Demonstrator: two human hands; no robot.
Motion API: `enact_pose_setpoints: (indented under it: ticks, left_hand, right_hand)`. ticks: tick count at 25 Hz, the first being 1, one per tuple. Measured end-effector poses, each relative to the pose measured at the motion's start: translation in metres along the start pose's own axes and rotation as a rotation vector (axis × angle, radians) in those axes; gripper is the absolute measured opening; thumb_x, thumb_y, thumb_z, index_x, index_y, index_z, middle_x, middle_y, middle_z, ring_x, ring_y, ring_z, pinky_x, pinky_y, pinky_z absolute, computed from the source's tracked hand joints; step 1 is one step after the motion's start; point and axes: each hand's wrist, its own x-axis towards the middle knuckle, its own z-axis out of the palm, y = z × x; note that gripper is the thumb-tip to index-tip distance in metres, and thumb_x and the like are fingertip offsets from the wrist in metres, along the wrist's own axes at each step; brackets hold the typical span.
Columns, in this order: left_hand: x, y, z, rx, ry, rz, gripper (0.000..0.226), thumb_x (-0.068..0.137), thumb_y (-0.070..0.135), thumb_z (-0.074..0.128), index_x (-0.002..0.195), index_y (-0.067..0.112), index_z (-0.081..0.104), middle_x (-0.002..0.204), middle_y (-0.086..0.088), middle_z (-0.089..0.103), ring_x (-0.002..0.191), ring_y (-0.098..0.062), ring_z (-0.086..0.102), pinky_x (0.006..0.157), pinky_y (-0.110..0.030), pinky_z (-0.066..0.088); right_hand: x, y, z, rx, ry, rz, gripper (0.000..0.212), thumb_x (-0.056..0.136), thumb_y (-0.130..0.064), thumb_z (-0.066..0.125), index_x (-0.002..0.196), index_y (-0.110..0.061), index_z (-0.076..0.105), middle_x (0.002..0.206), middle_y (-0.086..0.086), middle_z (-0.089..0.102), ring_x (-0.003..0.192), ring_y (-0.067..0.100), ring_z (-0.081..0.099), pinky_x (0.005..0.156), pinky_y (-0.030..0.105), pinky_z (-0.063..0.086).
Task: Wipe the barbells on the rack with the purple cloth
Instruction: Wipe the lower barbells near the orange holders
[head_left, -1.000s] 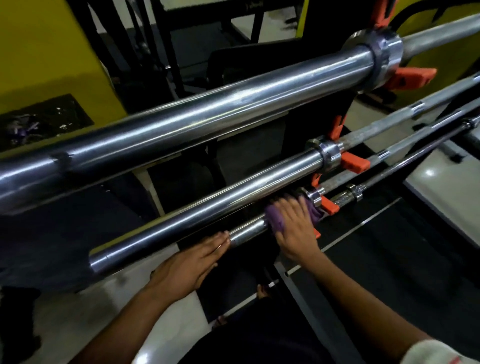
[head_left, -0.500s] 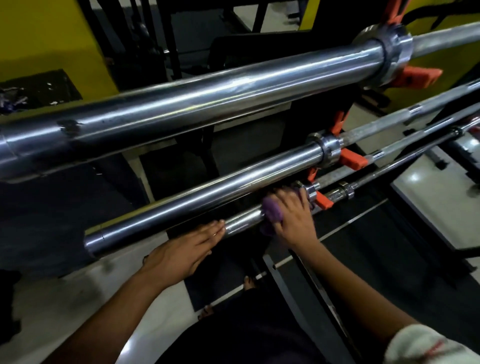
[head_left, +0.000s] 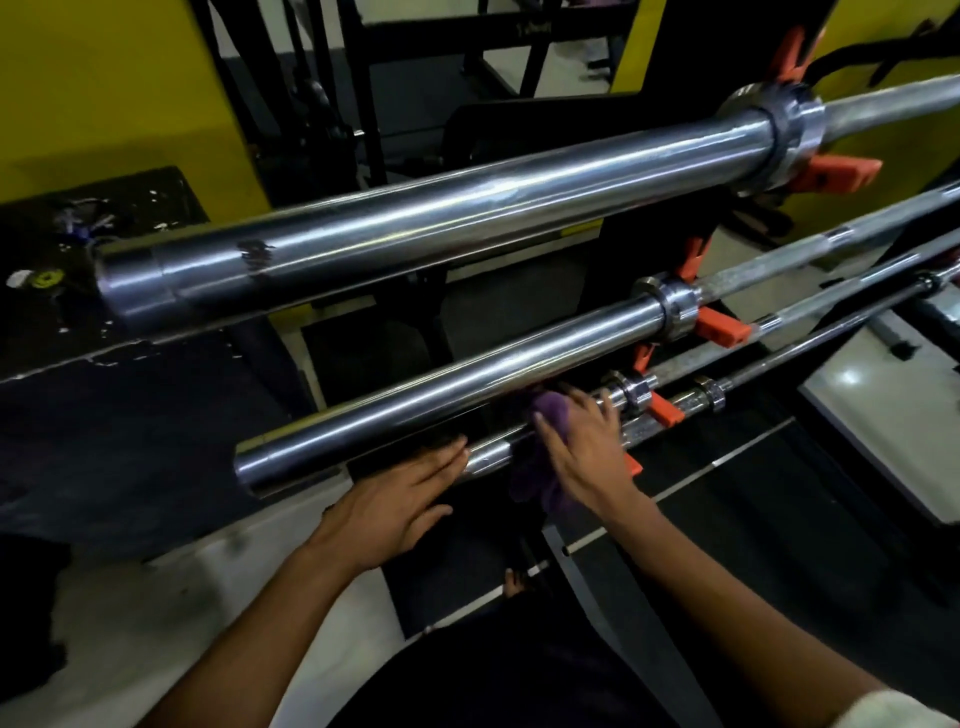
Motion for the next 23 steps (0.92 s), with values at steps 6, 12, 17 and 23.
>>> enact_pose_setpoints:
  ticks: [6, 12, 17, 23]
  left_hand:
    - [-0.06, 0.042, -0.066, 0.208, 0.31, 0.045, 0.045, 0.099, 0.015, 0.057, 0.143, 0.006, 0.052, 0.151, -0.008, 0.047, 0.142, -0.021, 0.043, 0.116, -0.045, 0.037]
    - [-0.056, 0.045, -0.088, 0.503, 0.264, -0.042, 0.059, 0.1, 0.015, 0.056, 0.153, 0.005, 0.033, 0.162, -0.011, 0.029, 0.15, -0.026, 0.027, 0.121, -0.047, 0.027]
    - [-0.046, 0.042, -0.108, 0.498, 0.223, -0.107, 0.07, 0.094, 0.009, 0.063, 0.156, 0.006, 0.028, 0.164, -0.01, 0.025, 0.151, -0.024, 0.024, 0.122, -0.044, 0.025]
    - [-0.045, 0.039, -0.113, 0.509, 0.193, -0.076, 0.062, 0.1, 0.013, 0.054, 0.155, 0.006, 0.029, 0.164, -0.01, 0.024, 0.151, -0.023, 0.023, 0.12, -0.045, 0.029]
  right_hand:
    - [-0.007, -0.013, 0.016, -0.31, -0.152, -0.089, 0.062, 0.095, -0.063, 0.03, 0.133, -0.022, 0.058, 0.139, 0.008, 0.054, 0.138, 0.033, 0.039, 0.121, 0.059, 0.012]
    - [0.027, -0.051, 0.029, -0.48, -0.262, 0.004, 0.066, 0.085, -0.068, 0.031, 0.092, -0.02, 0.075, 0.098, 0.009, 0.073, 0.1, 0.033, 0.062, 0.098, 0.047, 0.037]
    - [-0.024, -0.051, 0.055, -0.275, -0.176, -0.344, 0.065, 0.082, -0.052, 0.054, 0.139, -0.023, 0.057, 0.138, 0.008, 0.056, 0.129, 0.037, 0.046, 0.112, 0.058, 0.028]
    - [0.011, -0.03, 0.034, -0.389, -0.085, -0.079, 0.048, 0.082, -0.048, 0.049, 0.107, -0.013, 0.07, 0.103, 0.014, 0.068, 0.102, 0.037, 0.061, 0.104, 0.05, 0.038]
